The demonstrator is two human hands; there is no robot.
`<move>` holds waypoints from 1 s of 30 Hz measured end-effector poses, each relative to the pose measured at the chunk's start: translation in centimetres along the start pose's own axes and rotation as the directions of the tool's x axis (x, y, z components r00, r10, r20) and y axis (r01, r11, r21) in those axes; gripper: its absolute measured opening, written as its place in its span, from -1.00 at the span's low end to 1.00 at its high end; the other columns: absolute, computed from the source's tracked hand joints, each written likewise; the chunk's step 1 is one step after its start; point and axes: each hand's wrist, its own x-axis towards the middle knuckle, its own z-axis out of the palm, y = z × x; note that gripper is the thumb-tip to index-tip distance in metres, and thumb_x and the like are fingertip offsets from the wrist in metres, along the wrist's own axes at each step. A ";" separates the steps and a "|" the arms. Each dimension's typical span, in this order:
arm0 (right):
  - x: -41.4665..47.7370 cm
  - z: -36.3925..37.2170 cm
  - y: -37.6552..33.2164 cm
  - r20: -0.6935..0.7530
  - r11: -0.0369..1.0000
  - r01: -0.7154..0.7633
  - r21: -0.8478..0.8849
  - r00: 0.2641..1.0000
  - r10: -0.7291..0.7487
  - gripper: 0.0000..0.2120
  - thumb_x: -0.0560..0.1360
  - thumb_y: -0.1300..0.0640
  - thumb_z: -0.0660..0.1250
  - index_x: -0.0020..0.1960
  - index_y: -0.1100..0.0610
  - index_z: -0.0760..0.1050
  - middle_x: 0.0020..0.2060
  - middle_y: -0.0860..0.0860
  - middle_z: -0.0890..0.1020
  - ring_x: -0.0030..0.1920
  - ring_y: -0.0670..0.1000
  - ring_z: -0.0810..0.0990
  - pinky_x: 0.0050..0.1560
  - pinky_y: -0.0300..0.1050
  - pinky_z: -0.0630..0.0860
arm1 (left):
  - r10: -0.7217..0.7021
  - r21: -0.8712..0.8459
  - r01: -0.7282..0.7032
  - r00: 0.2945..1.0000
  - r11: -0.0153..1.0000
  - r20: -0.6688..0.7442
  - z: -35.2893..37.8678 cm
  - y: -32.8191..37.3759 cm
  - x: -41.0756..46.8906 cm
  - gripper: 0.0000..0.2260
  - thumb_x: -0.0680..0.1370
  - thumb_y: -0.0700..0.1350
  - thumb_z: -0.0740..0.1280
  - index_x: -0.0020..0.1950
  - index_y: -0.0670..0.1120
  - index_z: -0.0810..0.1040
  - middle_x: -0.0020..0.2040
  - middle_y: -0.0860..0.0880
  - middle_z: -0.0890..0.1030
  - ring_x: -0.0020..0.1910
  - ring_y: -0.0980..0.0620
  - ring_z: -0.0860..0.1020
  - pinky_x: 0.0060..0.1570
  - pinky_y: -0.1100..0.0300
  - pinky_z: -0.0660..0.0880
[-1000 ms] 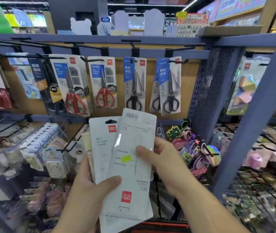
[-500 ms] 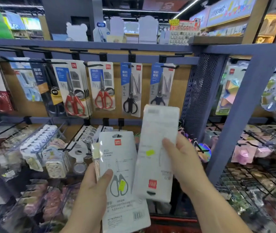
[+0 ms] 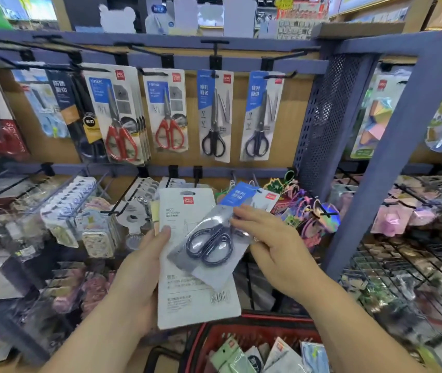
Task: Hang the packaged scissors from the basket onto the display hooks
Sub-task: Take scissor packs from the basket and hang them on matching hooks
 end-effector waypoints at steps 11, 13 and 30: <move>1.4 0.7 -3.9 -0.267 0.706 -0.334 0.624 0.759 0.594 -0.30 0.53 0.17 0.54 0.55 -0.11 0.30 0.37 -0.24 0.50 0.39 -0.24 0.49 0.35 -0.09 0.56 | 0.162 0.175 -0.182 0.979 0.968 0.121 0.3 -2.2 -2.1 -0.59 0.57 -0.35 0.40 0.34 -0.01 0.54 0.17 -0.11 0.75 0.13 -0.22 0.72 0.10 -0.17 0.63; 2.3 0.7 -4.0 -0.072 0.373 -0.364 0.853 0.627 0.775 -0.38 0.54 0.17 0.53 0.52 0.01 0.37 0.24 -0.08 0.66 0.25 0.02 0.67 0.24 0.16 0.64 | 0.198 0.208 -0.219 0.973 0.953 0.114 0.5 -2.2 -2.3 -0.60 0.56 -0.37 0.40 0.32 0.00 0.53 0.17 -0.07 0.75 0.12 -0.15 0.73 0.08 -0.12 0.63; 10.1 -9.6 -3.2 -0.212 0.492 -0.072 0.868 0.842 0.497 -0.80 0.69 0.25 0.26 0.22 0.08 0.60 0.12 0.04 0.75 0.10 0.04 0.73 0.11 0.05 0.65 | 0.348 0.053 -0.347 0.937 0.936 -0.012 3.1 -0.9 -0.8 -0.66 0.67 -0.24 0.31 0.33 0.15 0.55 0.15 0.01 0.76 0.03 -0.08 0.76 0.00 -0.11 0.61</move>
